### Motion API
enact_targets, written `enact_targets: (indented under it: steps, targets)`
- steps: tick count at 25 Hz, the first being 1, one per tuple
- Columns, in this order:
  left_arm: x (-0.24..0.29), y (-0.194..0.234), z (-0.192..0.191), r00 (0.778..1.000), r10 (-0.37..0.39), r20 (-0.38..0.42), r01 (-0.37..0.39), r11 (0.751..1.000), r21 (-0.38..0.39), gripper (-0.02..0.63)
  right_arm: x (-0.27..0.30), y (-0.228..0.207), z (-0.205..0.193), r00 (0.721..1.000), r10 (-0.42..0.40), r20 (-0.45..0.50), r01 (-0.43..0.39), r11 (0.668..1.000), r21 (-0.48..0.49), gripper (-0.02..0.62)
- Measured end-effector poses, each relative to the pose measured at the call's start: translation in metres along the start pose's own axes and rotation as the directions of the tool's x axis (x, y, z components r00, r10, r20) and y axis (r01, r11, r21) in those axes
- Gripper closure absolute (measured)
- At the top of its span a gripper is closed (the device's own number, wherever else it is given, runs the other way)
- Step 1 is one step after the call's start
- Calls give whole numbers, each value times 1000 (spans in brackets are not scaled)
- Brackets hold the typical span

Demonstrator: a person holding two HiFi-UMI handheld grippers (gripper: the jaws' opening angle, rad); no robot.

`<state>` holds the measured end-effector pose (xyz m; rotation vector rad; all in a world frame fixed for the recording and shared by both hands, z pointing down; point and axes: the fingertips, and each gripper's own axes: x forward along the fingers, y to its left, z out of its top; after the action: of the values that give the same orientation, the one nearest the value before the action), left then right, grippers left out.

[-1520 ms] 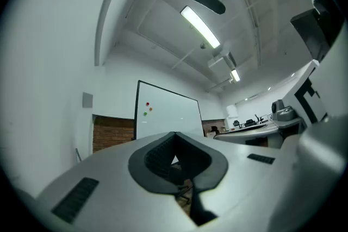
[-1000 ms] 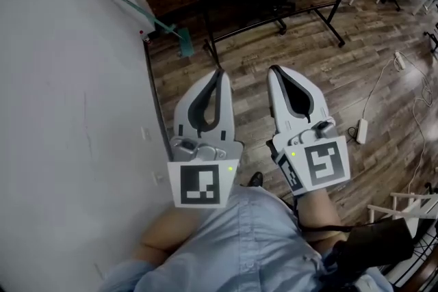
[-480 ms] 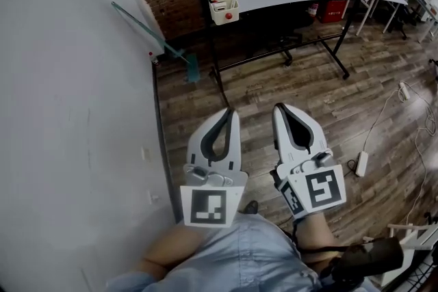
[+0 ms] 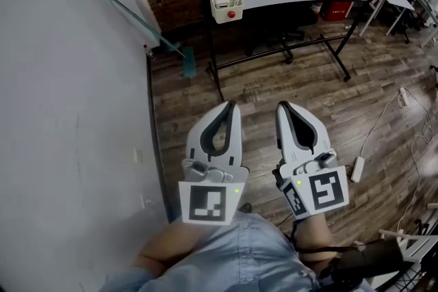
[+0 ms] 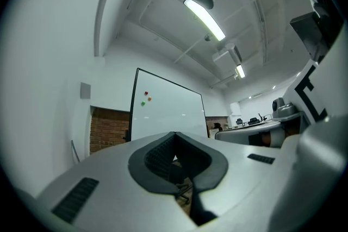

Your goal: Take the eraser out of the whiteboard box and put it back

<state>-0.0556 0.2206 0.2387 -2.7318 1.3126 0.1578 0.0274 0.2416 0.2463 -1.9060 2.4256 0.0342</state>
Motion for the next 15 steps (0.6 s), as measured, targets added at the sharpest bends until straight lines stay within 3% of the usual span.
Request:
enact_targets:
  steps: [15]
  targets:
    - [131,108,-23,999,-33,-11,33,999,-4,601,166,-35,-9,1000,-19,-10,19,1000,13,594]
